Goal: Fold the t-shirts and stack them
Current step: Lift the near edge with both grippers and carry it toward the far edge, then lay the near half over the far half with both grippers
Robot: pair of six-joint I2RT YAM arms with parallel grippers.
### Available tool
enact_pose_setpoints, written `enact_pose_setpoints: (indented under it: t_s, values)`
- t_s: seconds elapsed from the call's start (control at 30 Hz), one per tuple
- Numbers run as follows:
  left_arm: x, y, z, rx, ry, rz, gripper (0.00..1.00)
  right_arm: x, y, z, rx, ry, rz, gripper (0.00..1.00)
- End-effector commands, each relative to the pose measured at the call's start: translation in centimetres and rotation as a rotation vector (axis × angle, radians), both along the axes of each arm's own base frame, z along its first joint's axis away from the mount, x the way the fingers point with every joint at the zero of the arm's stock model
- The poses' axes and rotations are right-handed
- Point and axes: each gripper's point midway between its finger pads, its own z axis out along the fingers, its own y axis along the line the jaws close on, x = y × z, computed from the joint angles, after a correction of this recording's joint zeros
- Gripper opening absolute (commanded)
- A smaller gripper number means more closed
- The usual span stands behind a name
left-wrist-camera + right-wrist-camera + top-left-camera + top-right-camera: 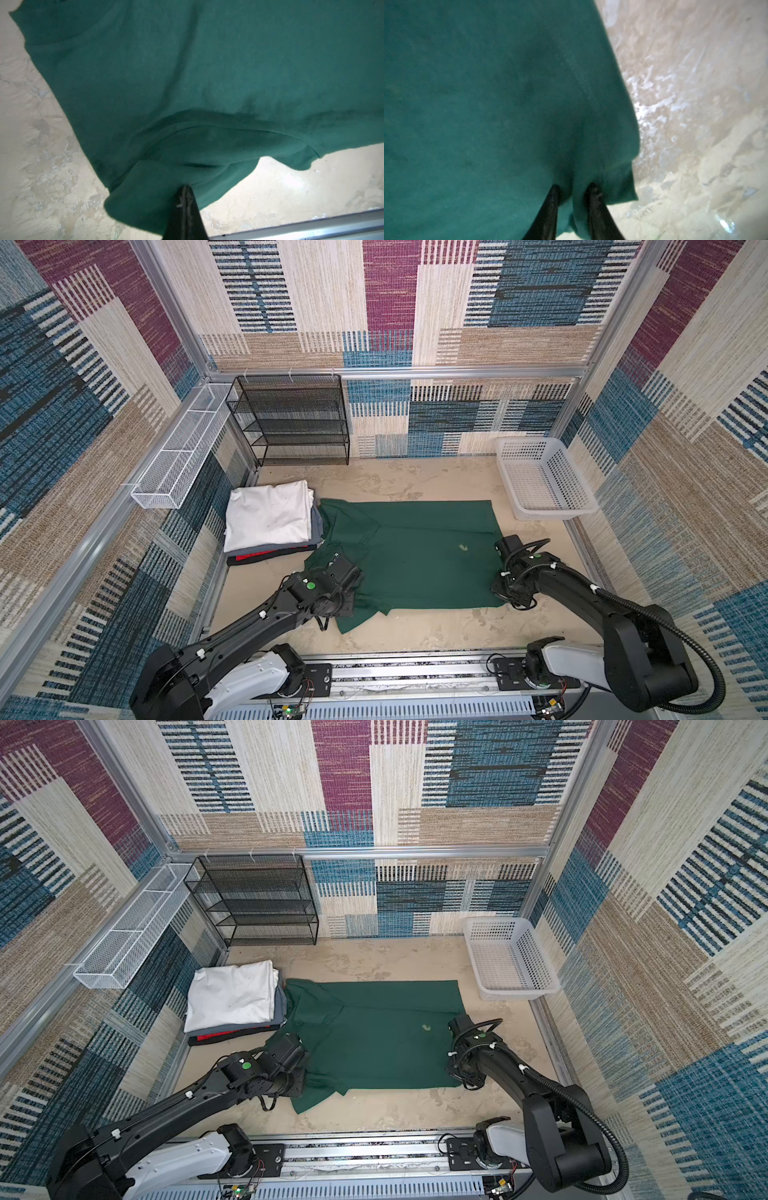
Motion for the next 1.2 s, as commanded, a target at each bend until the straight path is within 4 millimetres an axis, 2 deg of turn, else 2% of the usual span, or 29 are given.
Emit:
enact_pose_setpoints:
  t_s: [0.0, 0.1, 0.27, 0.37, 0.47, 0.57, 0.87, 0.97, 1.17]
  values:
    - [0.1, 0.4, 0.3, -0.001, 0.005, 0.02, 0.0, 2.0, 1.7, -0.6, 0.084, -0.072, 0.013, 0.2]
    - [0.4, 0.3, 0.5, -0.013, 0.008, 0.025, 0.0, 2.2, 1.6, -0.2, 0.08, -0.083, 0.013, 0.06]
    - [1.2, -0.2, 1.3, -0.065, -0.014, 0.004, 0.0, 3.0, 2.2, 0.8, 0.11, -0.124, 0.031, 0.07]
    - [2.5, -0.8, 1.3, -0.145, 0.007, 0.02, 0.0, 4.1, 3.6, 1.4, 0.166, -0.129, 0.087, 0.09]
    - [4.1, -1.1, 1.9, -0.16, 0.001, 0.025, 0.0, 5.1, 4.4, 1.3, 0.187, -0.117, 0.128, 0.0]
    - [5.6, -1.3, 3.0, -0.173, -0.023, 0.025, 0.0, 6.2, 3.8, 1.6, 0.141, -0.138, 0.125, 0.0]
    - [8.4, -1.5, 5.0, -0.222, -0.03, 0.061, 0.0, 9.2, 4.3, 5.5, 0.135, -0.245, 0.173, 0.0]
    - [9.1, -1.6, 5.5, -0.222, -0.021, 0.059, 0.0, 9.4, 4.2, 5.8, 0.124, -0.236, 0.195, 0.0]
    - [10.9, -0.1, 5.7, -0.175, -0.031, 0.078, 0.0, 9.6, 4.1, 5.6, 0.114, -0.235, 0.218, 0.0]
